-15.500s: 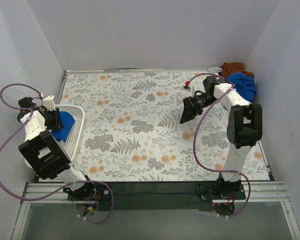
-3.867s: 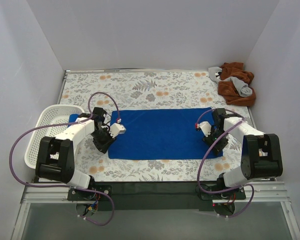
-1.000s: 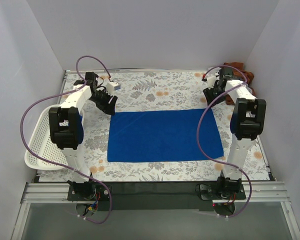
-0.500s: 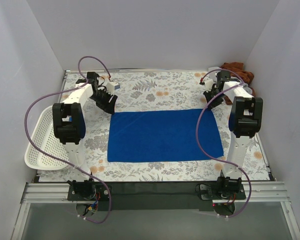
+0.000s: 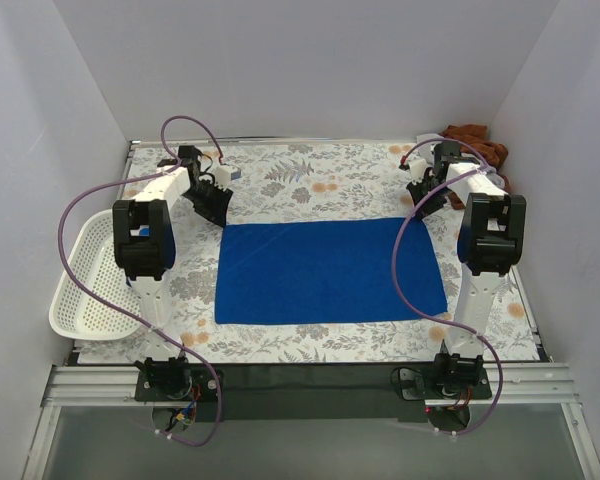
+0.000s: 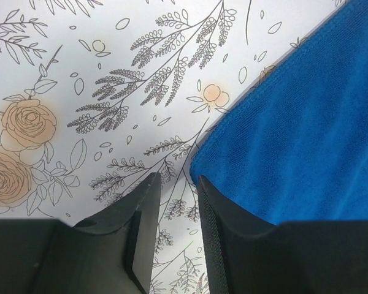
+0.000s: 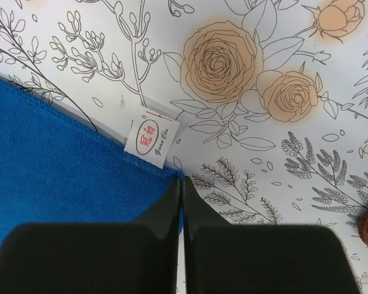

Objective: Roll the towels

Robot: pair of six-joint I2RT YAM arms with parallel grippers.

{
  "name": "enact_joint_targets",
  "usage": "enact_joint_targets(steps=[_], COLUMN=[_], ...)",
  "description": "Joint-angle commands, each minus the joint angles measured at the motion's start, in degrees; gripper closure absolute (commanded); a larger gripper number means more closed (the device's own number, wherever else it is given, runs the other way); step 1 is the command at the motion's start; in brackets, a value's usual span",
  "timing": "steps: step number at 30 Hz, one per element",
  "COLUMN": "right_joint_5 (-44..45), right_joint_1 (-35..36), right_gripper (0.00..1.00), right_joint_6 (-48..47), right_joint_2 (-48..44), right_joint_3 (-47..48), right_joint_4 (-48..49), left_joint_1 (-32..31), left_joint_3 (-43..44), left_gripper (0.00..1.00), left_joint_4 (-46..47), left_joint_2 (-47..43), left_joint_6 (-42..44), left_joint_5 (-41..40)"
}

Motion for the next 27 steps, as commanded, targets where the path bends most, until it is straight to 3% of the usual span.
enact_joint_targets(steps=[1, 6, 14, 21, 25, 27], right_joint_5=[-0.7, -1.0, -0.7, -0.5, -0.5, -0.5], right_joint_1=[-0.2, -0.2, -0.2, -0.2, -0.2, -0.2], right_gripper=[0.99, 0.99, 0.99, 0.99, 0.99, 0.99], right_joint_6=[-0.3, -0.3, -0.7, -0.9, -1.1, -1.1], right_joint_2=[-1.9, -1.8, -1.8, -1.5, -1.7, -1.6], right_joint_3=[1.3, 1.7, 1.9, 2.0, 2.2, 2.4], right_joint_4=[-1.5, -1.9, -2.6, -2.8, -2.9, -2.9], left_joint_1=[0.3, -0.1, -1.3, -1.5, -1.4, -1.2], left_joint_3=[0.9, 0.0, -0.9, -1.8, -1.6, 0.1], left_gripper=[0.71, 0.67, 0.7, 0.82, 1.0, 1.0], left_joint_4=[1.0, 0.9, 0.9, 0.3, 0.6, 1.0], left_joint_2=[-0.2, 0.6, 1.6, 2.2, 2.1, 2.2], left_joint_6=[0.2, 0.7, 1.1, 0.8, 0.9, 0.7], left_joint_5=[0.7, 1.0, 1.6, 3.9, 2.5, 0.4])
